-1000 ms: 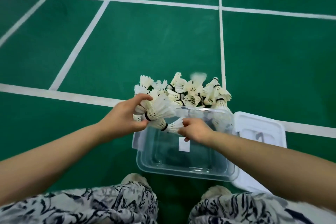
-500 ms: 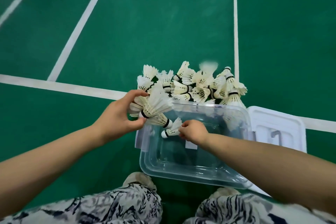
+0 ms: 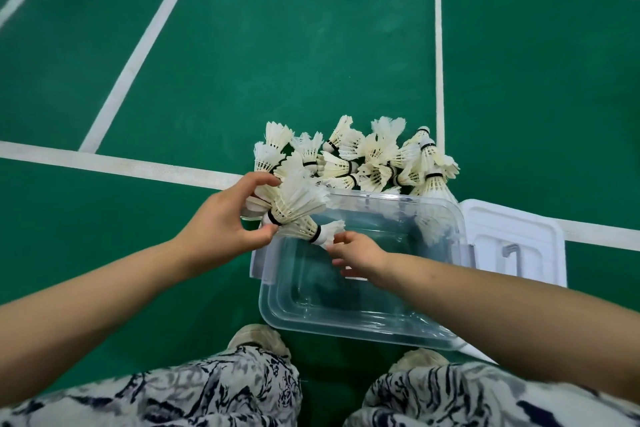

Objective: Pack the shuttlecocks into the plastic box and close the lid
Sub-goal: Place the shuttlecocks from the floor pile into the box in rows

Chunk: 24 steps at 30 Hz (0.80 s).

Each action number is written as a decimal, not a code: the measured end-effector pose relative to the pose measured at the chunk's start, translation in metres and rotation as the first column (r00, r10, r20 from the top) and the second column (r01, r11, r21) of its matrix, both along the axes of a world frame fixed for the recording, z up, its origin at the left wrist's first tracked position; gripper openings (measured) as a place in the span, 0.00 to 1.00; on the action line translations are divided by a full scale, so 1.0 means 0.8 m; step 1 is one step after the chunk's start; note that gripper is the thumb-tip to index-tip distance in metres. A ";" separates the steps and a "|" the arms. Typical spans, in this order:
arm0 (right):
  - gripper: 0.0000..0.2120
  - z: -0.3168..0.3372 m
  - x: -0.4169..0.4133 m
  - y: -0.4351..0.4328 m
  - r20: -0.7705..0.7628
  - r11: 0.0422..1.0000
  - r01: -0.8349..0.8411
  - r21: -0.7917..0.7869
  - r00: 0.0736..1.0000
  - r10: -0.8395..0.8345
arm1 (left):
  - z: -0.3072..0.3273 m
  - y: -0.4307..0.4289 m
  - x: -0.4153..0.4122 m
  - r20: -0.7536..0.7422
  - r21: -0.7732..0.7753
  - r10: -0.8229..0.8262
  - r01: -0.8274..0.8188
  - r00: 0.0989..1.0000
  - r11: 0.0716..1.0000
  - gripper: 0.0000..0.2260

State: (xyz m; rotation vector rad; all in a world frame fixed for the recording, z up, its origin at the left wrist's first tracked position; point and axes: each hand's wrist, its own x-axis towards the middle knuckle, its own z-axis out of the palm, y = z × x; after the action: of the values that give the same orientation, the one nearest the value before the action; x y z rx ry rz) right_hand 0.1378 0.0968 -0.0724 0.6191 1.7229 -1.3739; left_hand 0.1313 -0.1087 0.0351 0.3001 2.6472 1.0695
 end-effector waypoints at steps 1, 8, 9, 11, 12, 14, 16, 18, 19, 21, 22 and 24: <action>0.10 0.002 0.002 0.004 -0.038 0.997 -0.046 0.056 0.998 0.048 | 0.000 0.002 0.001 0.005 0.000 0.003 -0.003 1.000 1.000 0.23; 0.06 0.053 0.003 0.042 -0.456 0.991 0.105 0.088 0.888 -0.054 | 0.003 0.021 0.004 -0.010 -0.038 0.002 -0.002 1.000 0.999 0.22; 0.04 0.067 0.002 0.046 -0.513 0.986 0.165 0.028 0.849 -0.127 | 0.004 0.024 0.004 -0.008 -0.035 -0.001 0.000 1.000 0.999 0.23; 0.06 0.094 0.004 0.054 -0.587 0.966 0.243 -0.093 0.770 -0.250 | 0.005 0.031 0.005 0.005 -0.032 -0.015 0.015 1.000 0.999 0.22; 0.05 0.104 0.006 0.057 -0.608 0.960 0.240 -0.142 0.745 -0.276 | 0.006 0.035 0.006 0.013 -0.033 -0.023 0.023 1.000 0.999 0.22; 0.02 0.119 0.013 0.059 -0.632 0.971 0.161 -0.178 0.737 -0.239 | 0.007 0.044 0.008 0.029 -0.032 -0.042 0.043 0.999 0.999 0.21; 0.03 0.123 0.020 0.057 -0.651 0.988 0.078 -0.134 0.745 -0.147 | 0.008 0.055 0.011 0.046 -0.027 -0.074 0.075 0.996 0.997 0.21; 0.03 0.124 0.024 0.056 -0.658 0.995 0.049 -0.089 0.747 -0.095 | 0.008 0.062 0.013 0.058 -0.030 -0.103 0.104 0.993 0.994 0.21; 0.02 0.125 0.026 0.057 -0.652 0.995 0.046 -0.083 0.753 -0.090 | 0.008 0.065 0.015 0.066 -0.028 -0.111 0.113 0.992 0.993 0.21; 0.05 0.127 0.028 0.063 -0.640 0.991 0.051 -0.122 0.759 -0.118 | 0.007 0.071 0.017 0.090 -0.024 -0.116 0.119 0.989 0.993 0.22; 0.08 0.126 0.029 0.067 -0.620 0.985 0.058 -0.161 0.771 -0.147 | 0.007 0.074 0.017 0.102 -0.021 -0.114 0.117 0.988 0.993 0.22; 0.11 0.122 0.031 0.073 -0.548 0.971 0.095 -0.219 0.812 -0.203 | 0.006 0.077 0.017 0.123 0.005 -0.090 0.090 0.988 0.996 0.20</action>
State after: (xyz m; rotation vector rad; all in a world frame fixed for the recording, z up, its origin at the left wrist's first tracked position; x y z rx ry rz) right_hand 0.1623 0.1554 0.0248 0.2481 1.9994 -1.9501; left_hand 0.1449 -0.0468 0.0396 0.3391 2.5004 1.0243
